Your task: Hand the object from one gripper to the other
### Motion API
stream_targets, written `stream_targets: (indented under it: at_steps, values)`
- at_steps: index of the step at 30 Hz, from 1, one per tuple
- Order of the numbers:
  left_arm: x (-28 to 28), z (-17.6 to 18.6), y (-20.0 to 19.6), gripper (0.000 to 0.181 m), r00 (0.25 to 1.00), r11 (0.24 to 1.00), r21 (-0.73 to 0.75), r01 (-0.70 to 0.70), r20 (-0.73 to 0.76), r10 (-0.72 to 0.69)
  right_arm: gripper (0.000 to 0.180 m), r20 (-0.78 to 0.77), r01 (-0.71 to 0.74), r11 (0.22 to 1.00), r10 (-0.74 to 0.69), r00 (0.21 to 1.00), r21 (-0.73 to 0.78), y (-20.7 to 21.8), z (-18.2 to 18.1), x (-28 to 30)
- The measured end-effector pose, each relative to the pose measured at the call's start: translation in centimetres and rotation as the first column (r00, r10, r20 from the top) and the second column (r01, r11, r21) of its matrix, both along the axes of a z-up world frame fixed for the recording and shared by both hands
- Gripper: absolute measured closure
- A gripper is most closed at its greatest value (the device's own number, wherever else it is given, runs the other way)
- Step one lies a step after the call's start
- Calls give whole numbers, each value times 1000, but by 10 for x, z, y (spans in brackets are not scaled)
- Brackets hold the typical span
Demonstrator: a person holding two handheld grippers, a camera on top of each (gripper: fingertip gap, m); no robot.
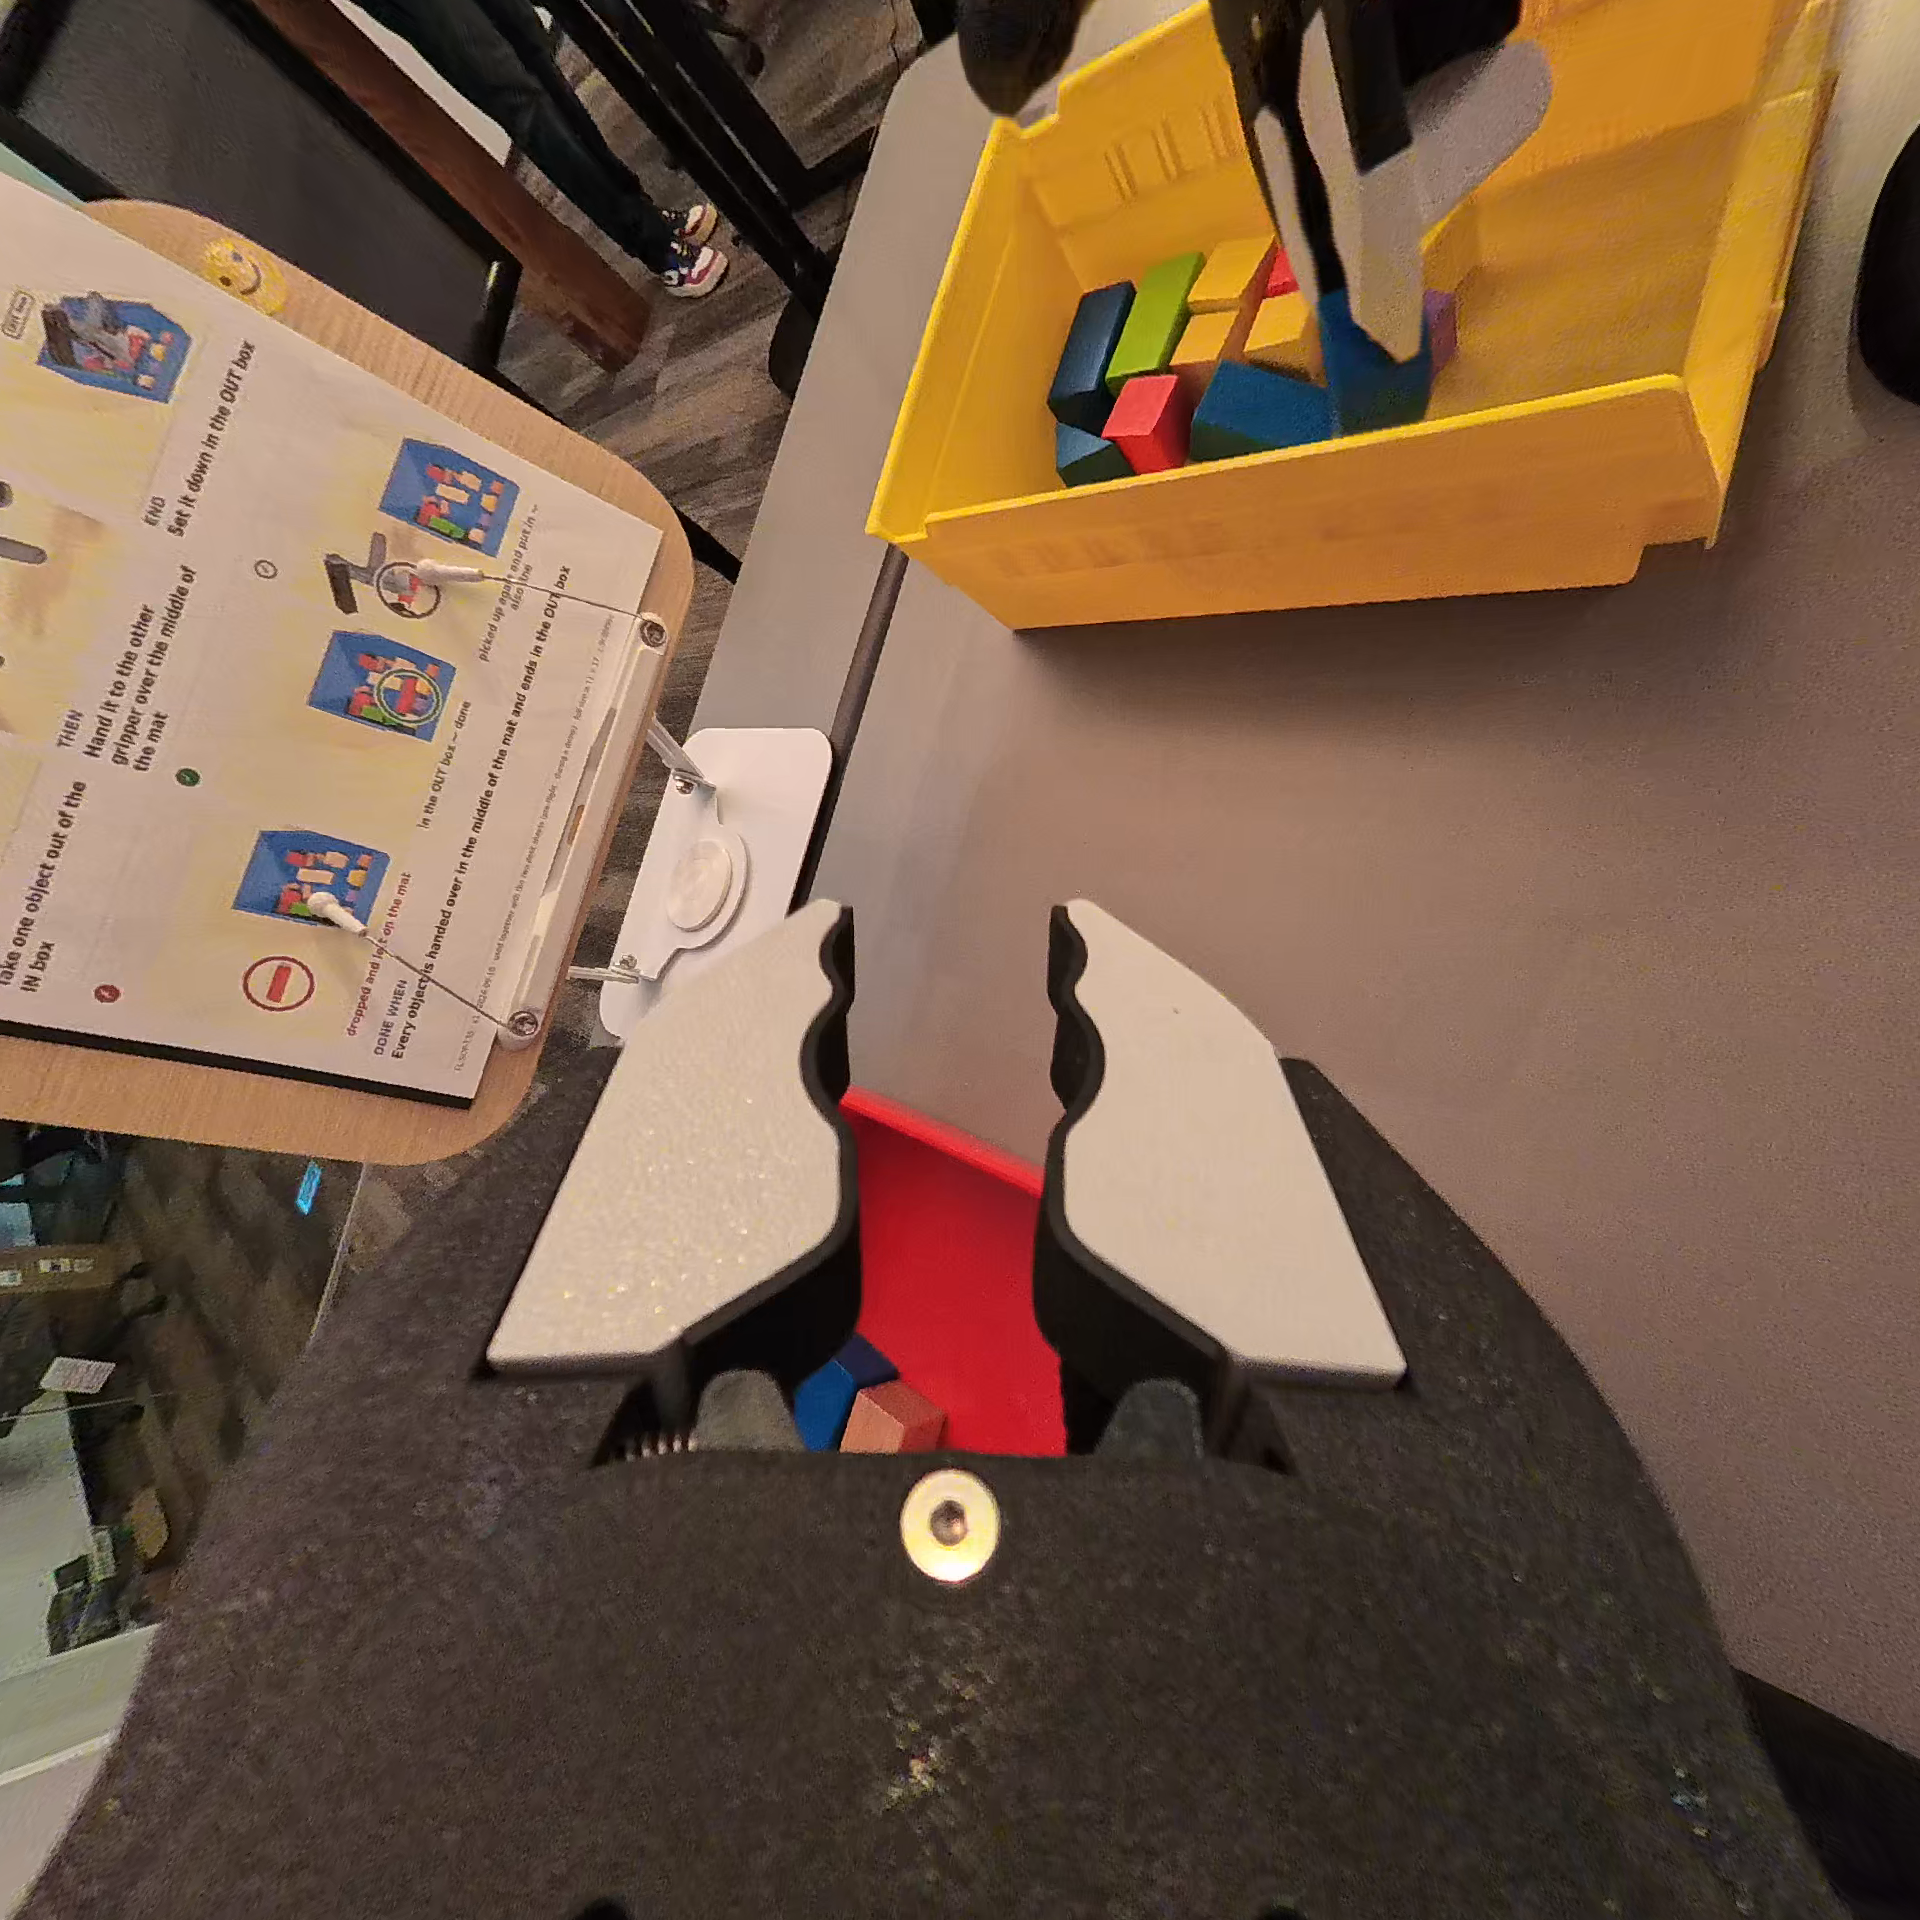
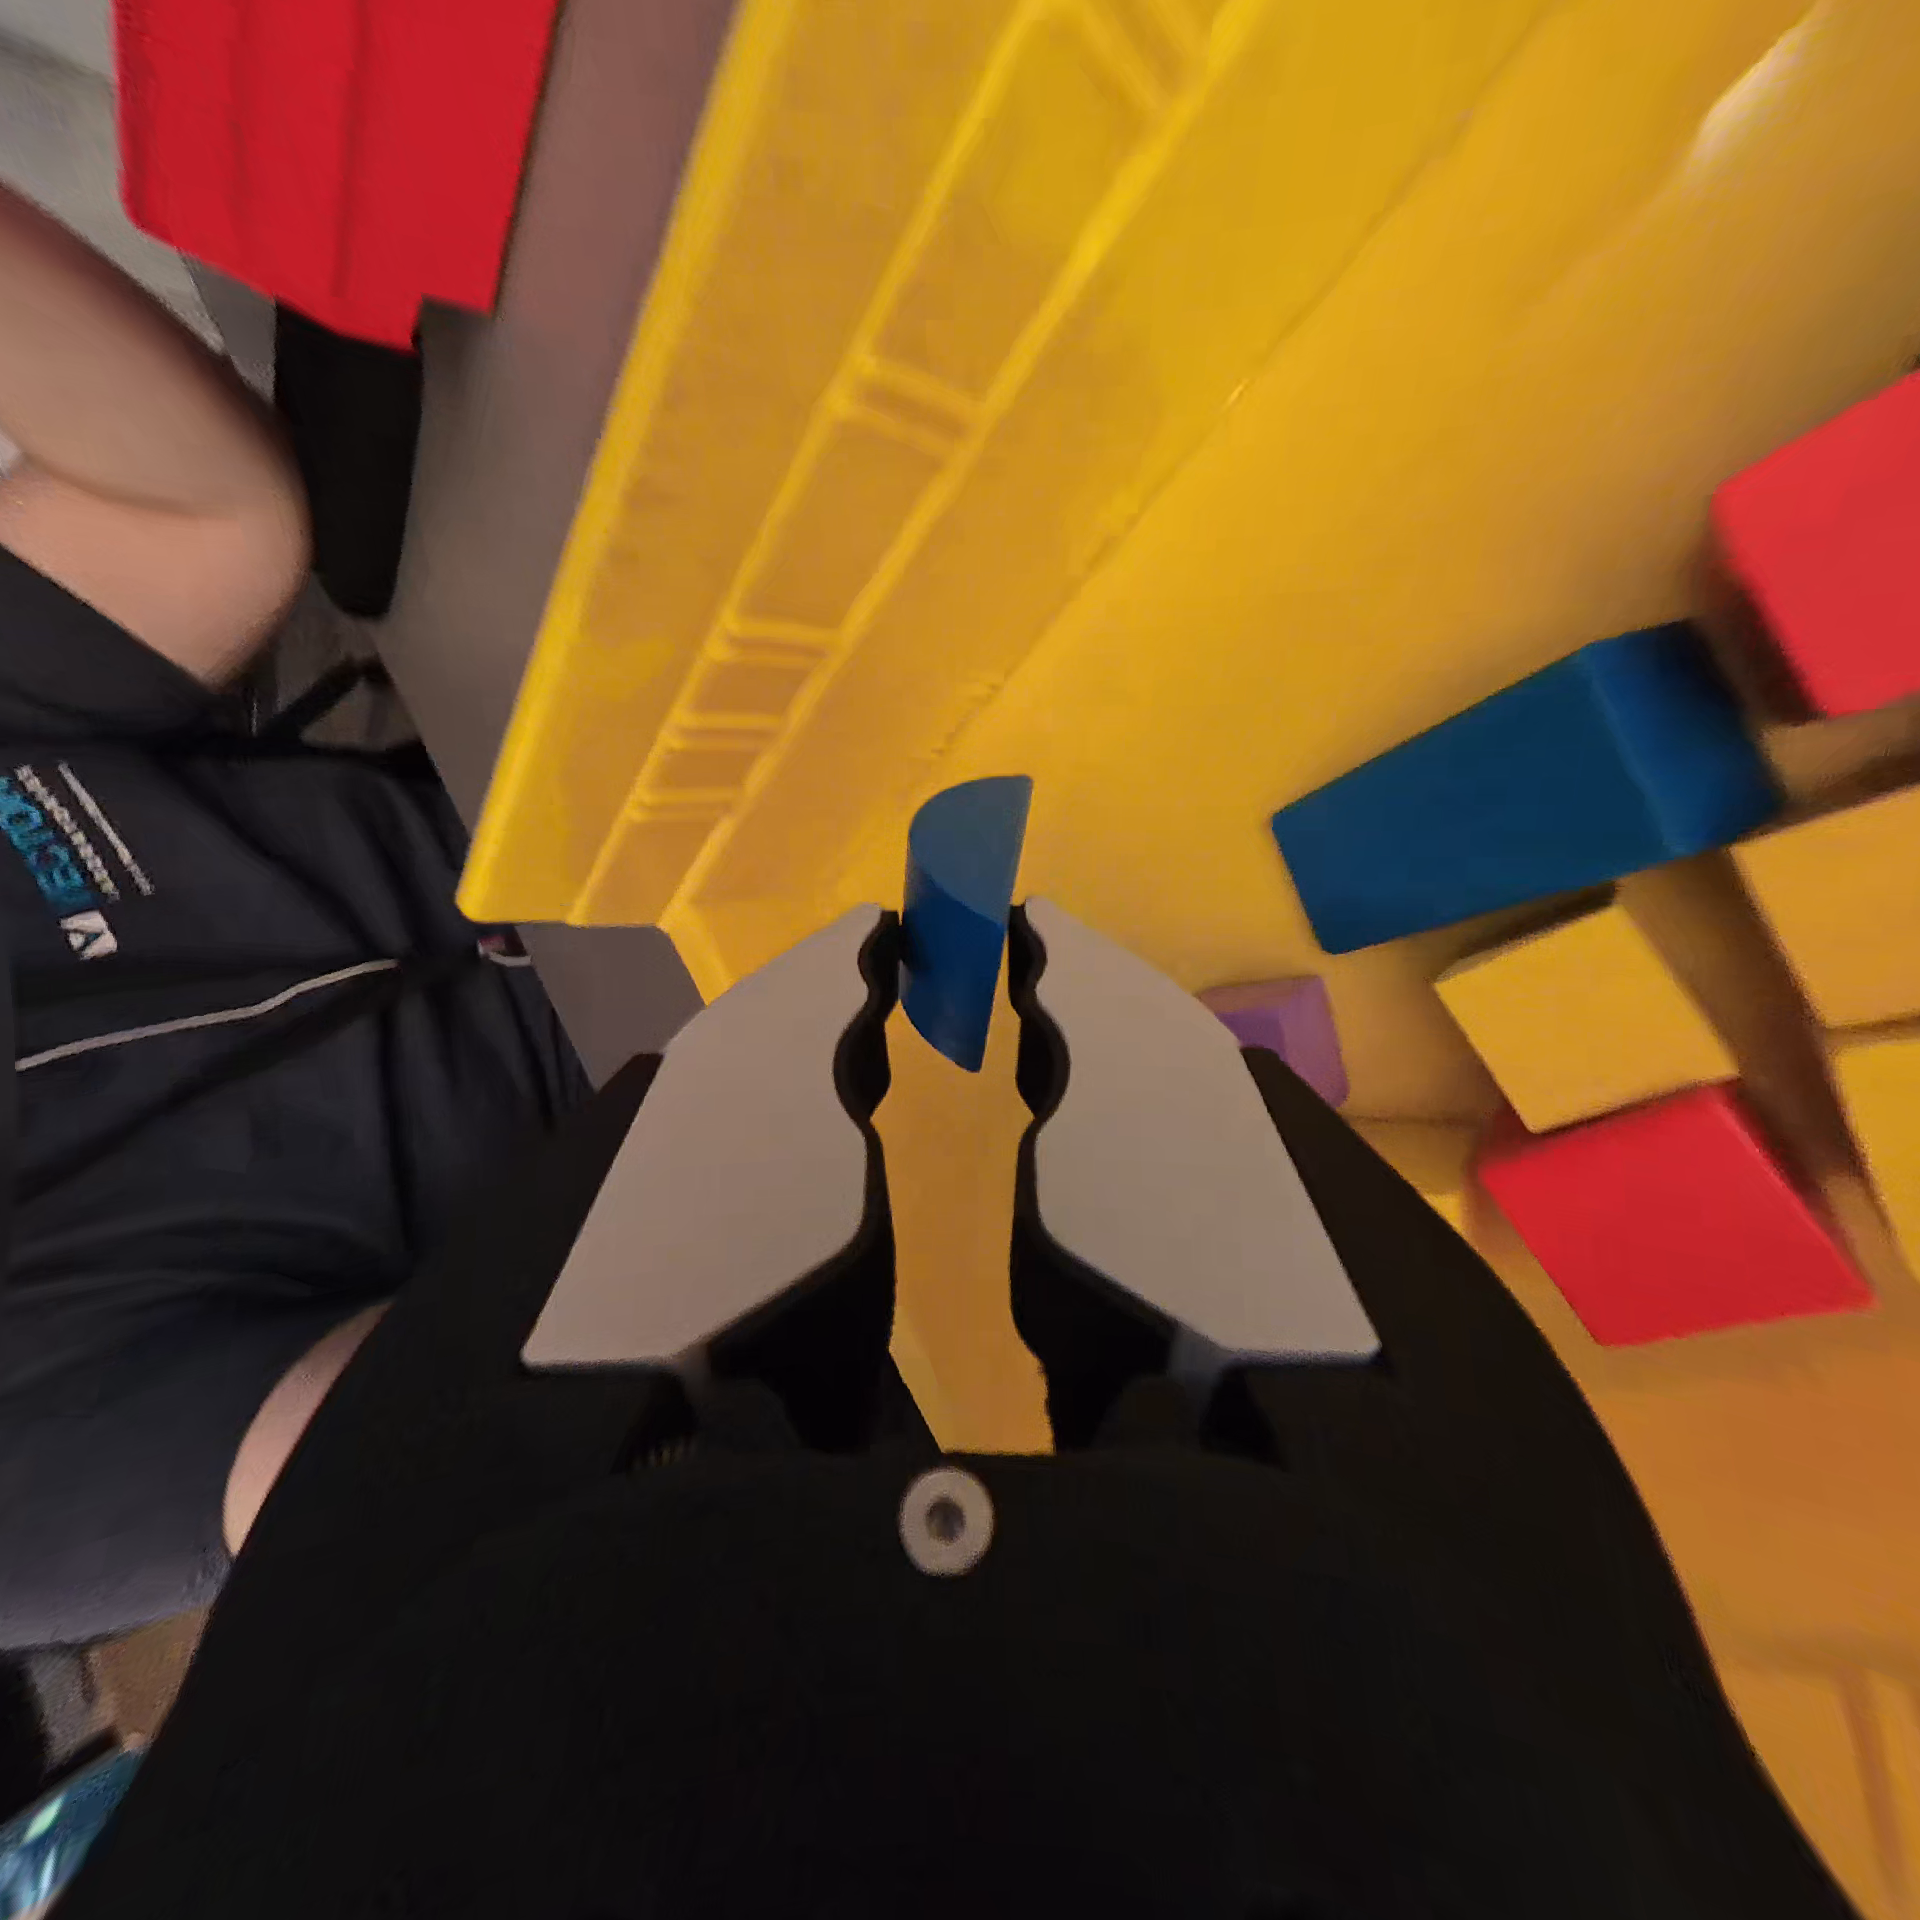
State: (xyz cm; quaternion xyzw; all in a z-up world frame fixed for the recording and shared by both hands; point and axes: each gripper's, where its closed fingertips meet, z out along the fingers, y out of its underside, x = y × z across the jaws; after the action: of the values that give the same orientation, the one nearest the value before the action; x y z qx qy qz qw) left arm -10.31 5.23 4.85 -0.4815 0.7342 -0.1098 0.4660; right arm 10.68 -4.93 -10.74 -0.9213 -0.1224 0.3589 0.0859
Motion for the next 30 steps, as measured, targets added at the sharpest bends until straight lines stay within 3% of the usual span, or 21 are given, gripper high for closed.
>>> stream_targets:
  at_steps: [2,6,11,16,21,30]
  values:
    - [0,-1,-1,146,1000,1000,1,2,-6,-2,158,23,-38,999,39,999,-23,-1,-8,-1]
    - [1,-6,0,147,1000,1000,6,-1,-28,1,159,35,40,998,-42,998,57,35,-8,-1]
    - [1,-10,1,147,999,1000,12,-4,-46,4,158,31,251,960,-256,966,122,82,-7,6]
    - [0,-11,3,147,998,1000,16,-17,-55,18,158,69,465,864,-485,872,195,120,-14,29]
    - [-1,-13,3,147,997,1000,26,-18,-70,20,158,21,503,849,-512,859,159,128,-20,27]
    - [0,-16,-1,148,996,1000,27,-9,-91,11,158,88,491,860,-505,859,139,131,-26,32]
